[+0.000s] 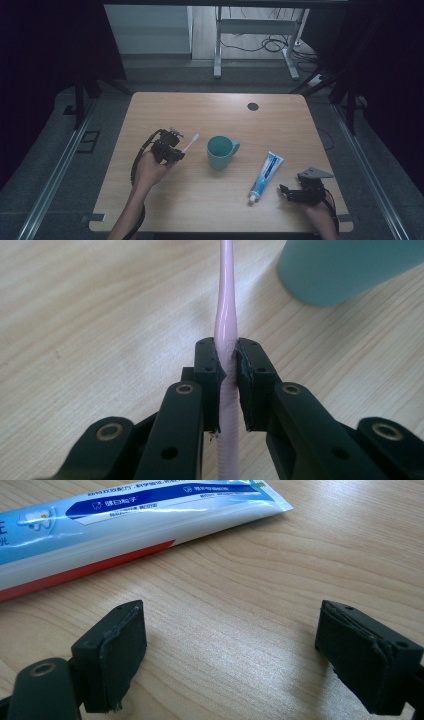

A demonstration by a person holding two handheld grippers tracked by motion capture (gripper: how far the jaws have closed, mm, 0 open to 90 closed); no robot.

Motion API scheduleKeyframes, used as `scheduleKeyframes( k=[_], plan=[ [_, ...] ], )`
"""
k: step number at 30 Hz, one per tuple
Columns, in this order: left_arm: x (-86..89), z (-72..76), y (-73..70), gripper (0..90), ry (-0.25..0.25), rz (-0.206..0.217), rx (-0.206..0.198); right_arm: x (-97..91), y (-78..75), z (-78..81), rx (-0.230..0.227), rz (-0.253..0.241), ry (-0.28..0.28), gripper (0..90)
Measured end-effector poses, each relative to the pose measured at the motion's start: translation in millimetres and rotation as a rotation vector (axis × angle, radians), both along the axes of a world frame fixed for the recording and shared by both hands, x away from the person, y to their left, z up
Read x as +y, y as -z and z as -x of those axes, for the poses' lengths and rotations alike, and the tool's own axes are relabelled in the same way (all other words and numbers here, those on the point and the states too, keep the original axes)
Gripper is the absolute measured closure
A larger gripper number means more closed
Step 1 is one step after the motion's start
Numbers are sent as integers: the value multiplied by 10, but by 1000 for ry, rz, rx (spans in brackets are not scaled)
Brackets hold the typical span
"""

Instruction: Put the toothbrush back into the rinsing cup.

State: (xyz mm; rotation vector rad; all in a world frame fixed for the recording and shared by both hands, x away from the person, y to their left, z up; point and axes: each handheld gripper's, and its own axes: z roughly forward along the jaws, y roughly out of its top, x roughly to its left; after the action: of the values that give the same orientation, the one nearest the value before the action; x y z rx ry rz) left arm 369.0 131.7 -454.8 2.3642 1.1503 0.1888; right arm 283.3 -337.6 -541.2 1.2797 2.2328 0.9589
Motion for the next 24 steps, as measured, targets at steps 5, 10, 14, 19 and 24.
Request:
scheduleKeyframes(
  k=[5, 10, 14, 19, 24],
  plan=[
    [-14, 27, -131, 803, 15, 28, -49, 0, 0, 0, 0, 0, 0, 128],
    [-59, 54, -259, 803, 36, 49, -100, 0, 0, -1, -1, 0, -1, 128],
    [-99, 69, -347, 803, 50, 60, -134, 0, 1, -1, -2, 0, -1, 128],
    [-149, 92, -470, 804, 57, 102, -180, 0, 0, -1, -1, 0, 0, 128],
    [-221, 109, -584, 804, 71, 141, -223, 1, 0, 0, -1, 0, 1, 128]
  ],
)
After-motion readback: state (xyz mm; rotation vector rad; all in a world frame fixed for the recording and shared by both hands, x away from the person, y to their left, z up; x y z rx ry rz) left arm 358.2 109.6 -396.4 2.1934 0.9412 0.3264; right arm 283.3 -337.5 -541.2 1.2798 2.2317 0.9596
